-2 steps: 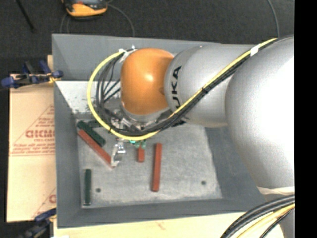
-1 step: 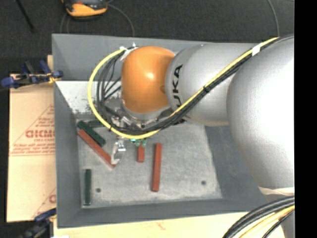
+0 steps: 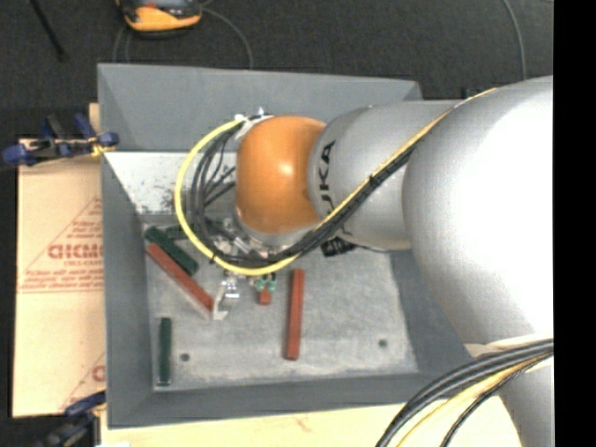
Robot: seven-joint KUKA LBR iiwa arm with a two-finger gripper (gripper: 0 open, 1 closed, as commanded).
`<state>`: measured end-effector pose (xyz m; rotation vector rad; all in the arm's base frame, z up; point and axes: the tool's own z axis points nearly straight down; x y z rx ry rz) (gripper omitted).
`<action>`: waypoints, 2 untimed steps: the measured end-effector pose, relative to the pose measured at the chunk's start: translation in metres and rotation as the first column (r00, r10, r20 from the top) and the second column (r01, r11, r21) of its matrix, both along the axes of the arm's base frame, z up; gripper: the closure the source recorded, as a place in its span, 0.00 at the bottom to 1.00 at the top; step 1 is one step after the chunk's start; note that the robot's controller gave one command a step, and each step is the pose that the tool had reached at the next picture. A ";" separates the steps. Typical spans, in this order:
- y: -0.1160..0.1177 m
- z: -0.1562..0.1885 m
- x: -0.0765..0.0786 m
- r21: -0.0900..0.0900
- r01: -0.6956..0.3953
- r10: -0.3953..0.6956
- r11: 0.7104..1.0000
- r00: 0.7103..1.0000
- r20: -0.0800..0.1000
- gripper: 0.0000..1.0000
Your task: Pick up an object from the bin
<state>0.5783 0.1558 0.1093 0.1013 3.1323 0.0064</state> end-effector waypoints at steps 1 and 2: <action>0.015 -0.029 0.014 0.002 0.048 -0.048 0.999 0.999 -0.010 1.00; 0.015 -0.029 0.014 0.002 0.049 -0.049 0.999 0.999 -0.010 1.00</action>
Offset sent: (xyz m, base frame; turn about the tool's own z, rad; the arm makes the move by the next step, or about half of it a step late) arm 0.0000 0.0000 0.0000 0.0000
